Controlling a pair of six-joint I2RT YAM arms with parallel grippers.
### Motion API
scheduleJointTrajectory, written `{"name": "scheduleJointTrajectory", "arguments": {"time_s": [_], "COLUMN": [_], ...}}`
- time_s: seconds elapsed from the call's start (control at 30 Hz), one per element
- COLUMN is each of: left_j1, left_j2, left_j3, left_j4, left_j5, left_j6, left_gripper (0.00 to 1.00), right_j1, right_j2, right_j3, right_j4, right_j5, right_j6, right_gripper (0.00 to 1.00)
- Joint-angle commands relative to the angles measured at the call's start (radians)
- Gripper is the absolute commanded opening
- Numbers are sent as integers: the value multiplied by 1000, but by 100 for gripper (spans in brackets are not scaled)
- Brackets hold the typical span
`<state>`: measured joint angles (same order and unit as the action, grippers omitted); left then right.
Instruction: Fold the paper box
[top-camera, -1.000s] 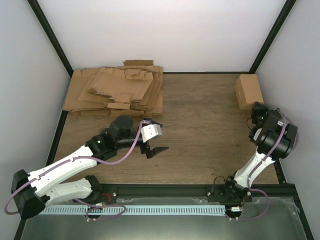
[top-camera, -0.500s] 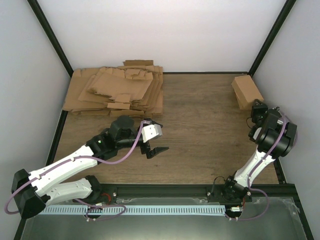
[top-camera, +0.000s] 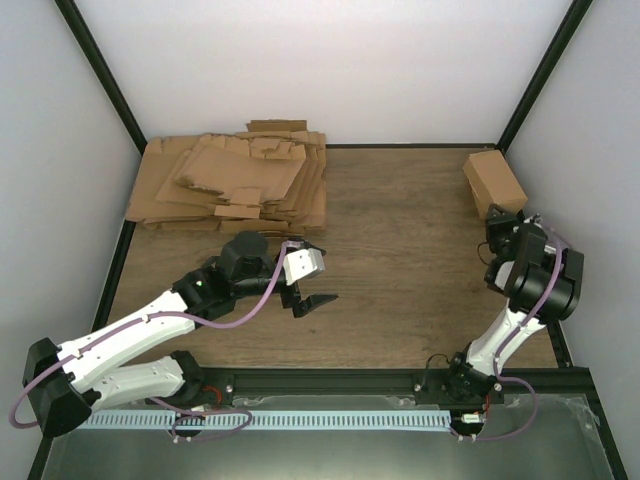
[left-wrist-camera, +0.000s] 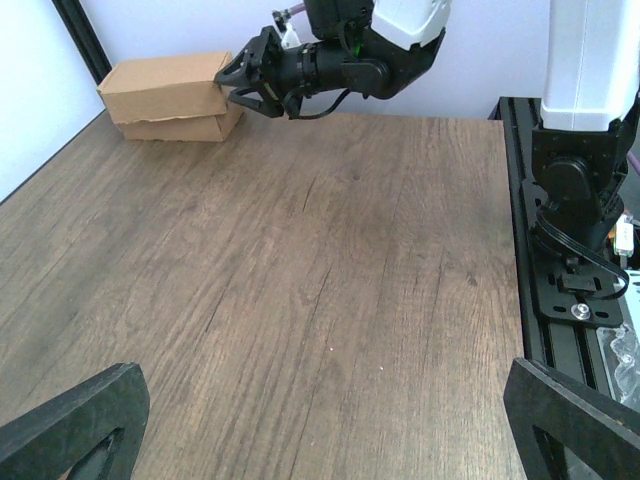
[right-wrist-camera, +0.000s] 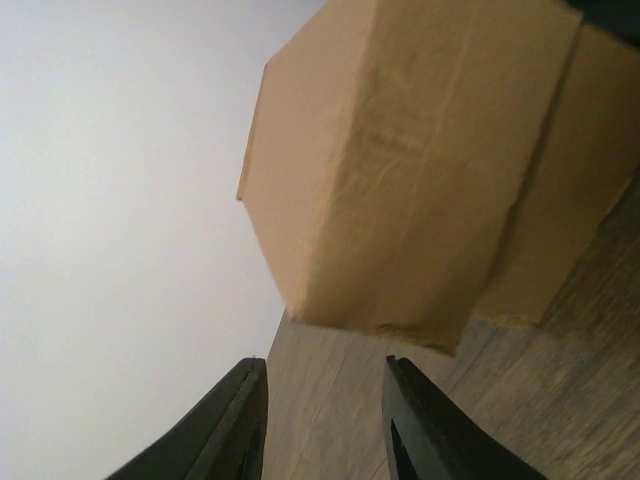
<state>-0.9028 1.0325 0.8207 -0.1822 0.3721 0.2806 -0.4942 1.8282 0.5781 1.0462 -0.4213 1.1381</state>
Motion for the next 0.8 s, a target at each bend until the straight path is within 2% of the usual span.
{"name": "scheduleJointTrajectory", "arguments": {"time_s": [0.0, 0.13, 0.43, 0.77], "left_j1": [5, 4, 4, 6], "left_j2": [-1, -6, -1, 9], "left_j3": [13, 14, 14, 15], "left_j4": [4, 3, 3, 3], "left_j5": [27, 25, 25, 24], "left_j6": [1, 1, 5, 4], "left_gripper": [100, 100, 100, 100], "right_j1": [45, 76, 86, 107], "right_j2": [-37, -26, 41, 68], "right_j3": [11, 64, 188, 253], "right_j4": [-15, -83, -173, -190], "right_j5": [36, 88, 127, 116], "right_j6": [-122, -210, -254, -259], "right_gripper": [36, 45, 48, 49]}}
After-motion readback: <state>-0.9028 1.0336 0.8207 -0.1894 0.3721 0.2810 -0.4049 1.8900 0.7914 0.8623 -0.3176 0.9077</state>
